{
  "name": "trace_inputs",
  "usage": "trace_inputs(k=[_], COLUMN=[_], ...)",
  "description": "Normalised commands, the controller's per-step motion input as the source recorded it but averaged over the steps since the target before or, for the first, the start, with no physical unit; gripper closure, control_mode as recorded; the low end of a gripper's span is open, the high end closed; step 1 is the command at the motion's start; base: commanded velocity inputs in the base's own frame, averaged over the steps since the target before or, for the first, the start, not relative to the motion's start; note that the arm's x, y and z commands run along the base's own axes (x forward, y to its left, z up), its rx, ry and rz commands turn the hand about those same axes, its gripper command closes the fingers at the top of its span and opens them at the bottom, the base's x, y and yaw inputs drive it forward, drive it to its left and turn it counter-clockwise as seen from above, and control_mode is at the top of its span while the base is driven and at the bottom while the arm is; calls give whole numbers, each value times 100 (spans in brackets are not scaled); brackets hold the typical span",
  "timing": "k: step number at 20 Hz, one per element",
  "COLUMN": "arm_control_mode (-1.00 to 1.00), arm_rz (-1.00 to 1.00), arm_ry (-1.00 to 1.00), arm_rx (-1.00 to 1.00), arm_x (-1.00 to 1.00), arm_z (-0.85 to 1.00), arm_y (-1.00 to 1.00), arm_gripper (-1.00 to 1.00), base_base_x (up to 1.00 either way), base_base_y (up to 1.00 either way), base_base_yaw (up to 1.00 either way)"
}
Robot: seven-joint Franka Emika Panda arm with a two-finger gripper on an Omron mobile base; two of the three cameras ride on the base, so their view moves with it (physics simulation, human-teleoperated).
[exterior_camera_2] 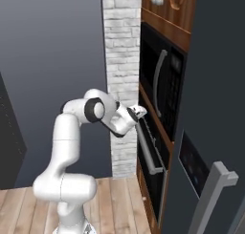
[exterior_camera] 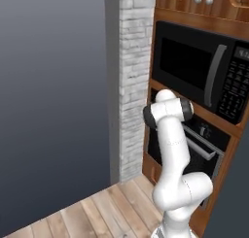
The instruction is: Take the baked cake out of the oven and place it on the plate for cooling. Then close the oven door.
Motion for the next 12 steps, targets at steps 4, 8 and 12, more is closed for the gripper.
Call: trace_inputs(k=[4, 8, 12], arm_control_mode=[-100, -100, -100], arm_rz=[-53, -54, -52], arm_ry=[-67, -63, -58], arm_rx=[-99, -97, -92], arm_x=[-23, -20, -21], arm_z=[-69, -78, -85], arm_y=[7, 7, 18], arm_gripper=[-100, -100, -100], base_base_x=[0, 0, 0], base_base_y=[0, 0, 0], base_base_yaw=[0, 0, 0])
